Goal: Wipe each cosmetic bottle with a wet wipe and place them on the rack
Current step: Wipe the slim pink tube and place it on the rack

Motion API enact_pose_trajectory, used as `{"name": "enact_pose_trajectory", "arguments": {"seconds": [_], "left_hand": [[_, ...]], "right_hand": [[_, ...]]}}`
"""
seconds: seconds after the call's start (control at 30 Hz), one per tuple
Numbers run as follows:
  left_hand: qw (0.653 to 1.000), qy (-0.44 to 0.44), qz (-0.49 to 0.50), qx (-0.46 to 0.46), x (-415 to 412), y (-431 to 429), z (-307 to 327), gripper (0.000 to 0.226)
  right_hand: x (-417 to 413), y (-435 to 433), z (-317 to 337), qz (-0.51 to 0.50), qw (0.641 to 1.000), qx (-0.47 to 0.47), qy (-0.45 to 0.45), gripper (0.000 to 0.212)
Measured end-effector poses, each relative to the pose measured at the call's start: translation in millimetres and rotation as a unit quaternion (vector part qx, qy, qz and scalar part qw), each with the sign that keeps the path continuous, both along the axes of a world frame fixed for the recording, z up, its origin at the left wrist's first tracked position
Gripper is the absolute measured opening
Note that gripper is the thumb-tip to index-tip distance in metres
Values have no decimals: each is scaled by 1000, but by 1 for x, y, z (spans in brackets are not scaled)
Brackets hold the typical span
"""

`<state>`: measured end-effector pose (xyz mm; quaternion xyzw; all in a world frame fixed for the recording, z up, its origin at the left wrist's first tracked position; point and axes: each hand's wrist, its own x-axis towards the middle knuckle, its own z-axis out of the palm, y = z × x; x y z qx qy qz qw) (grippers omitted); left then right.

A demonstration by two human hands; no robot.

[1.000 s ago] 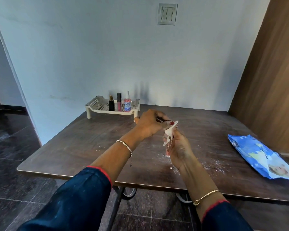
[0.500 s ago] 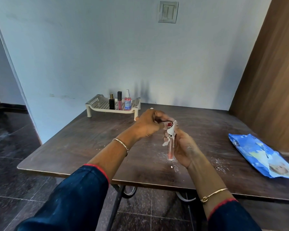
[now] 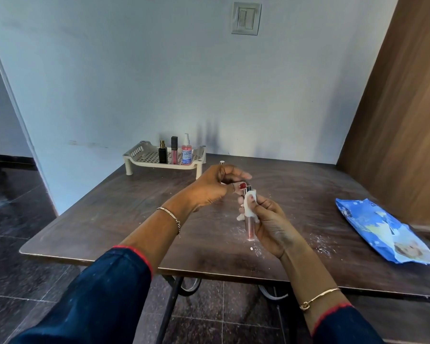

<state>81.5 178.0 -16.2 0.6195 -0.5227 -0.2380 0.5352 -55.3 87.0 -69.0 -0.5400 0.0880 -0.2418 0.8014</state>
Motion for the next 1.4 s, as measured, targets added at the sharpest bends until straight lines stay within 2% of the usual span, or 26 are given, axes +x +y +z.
{"name": "enact_pose_trajectory", "arguments": {"seconds": [0.17, 0.37, 0.5, 0.77, 1.07, 1.17, 1.23, 1.3, 1.4], "left_hand": [[1000, 10, -2, -18, -2, -1, 0, 30], [1000, 1, 11, 2, -5, -3, -8, 35], [1000, 11, 7, -1, -3, -1, -7, 31], [998, 42, 42, -25, 10, 2, 2, 27], [1000, 8, 27, -3, 13, 6, 7, 22], [999, -4, 35, -9, 10, 5, 10, 25], [999, -19, 43, -16, 7, 3, 12, 25], [998, -31, 58, -24, 3, 2, 14, 22], [995, -51, 80, -18, -1, 0, 17, 19]], "right_hand": [[9, 7, 7, -67, 997, 24, 38, 42], [12, 11, 7, -138, 987, 13, 82, 41], [5, 7, 4, -80, 994, 17, 73, 43], [-10, 4, -6, -14, 991, -98, 86, 36], [-7, 2, -4, -14, 998, -23, 59, 21], [-3, 4, 5, -48, 996, 16, 74, 42], [2, 4, 10, -84, 992, -1, 96, 51], [7, 6, 14, -111, 988, -25, 103, 47], [8, 8, 14, -103, 993, 8, 51, 26]]}}
